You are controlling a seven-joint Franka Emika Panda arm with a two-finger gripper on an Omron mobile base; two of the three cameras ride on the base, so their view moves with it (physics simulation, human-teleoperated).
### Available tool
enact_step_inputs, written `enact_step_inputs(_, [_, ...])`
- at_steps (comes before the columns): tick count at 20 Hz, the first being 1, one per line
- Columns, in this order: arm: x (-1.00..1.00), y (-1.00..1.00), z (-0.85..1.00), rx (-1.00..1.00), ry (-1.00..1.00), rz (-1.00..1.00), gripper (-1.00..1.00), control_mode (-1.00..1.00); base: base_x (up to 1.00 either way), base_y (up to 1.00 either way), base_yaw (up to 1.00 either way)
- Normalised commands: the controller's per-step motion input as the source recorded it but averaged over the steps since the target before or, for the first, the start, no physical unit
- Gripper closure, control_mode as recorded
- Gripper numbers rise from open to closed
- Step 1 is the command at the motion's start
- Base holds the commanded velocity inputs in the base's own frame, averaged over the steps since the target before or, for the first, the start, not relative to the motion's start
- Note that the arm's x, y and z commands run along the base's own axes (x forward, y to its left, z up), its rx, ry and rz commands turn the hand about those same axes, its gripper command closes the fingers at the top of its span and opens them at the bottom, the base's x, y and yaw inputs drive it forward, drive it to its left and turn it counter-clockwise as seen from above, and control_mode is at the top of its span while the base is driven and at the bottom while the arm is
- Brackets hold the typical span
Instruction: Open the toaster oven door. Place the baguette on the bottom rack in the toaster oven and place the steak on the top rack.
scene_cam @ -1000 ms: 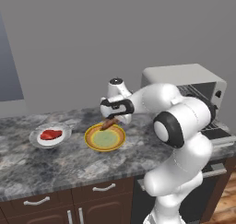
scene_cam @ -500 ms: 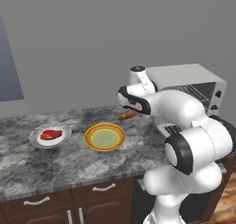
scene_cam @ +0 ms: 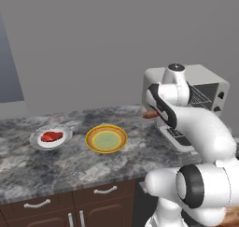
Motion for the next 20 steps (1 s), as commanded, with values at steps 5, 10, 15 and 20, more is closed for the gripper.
enact_step_inputs(5, [-0.36,-0.75,0.20,0.10,-0.21,-0.05,1.00,-1.00,0.00,0.00,0.00])
enact_step_inputs(10, [-0.01,-0.65,0.16,0.04,-0.03,0.00,1.00,-1.00,0.00,0.00,0.00])
enact_step_inputs(15, [0.00,-0.71,0.00,0.02,0.00,0.00,1.00,-1.00,0.00,0.00,0.00])
enact_step_inputs(20, [0.02,-0.69,0.00,0.00,0.01,-0.02,1.00,-1.00,0.00,0.00,0.00])
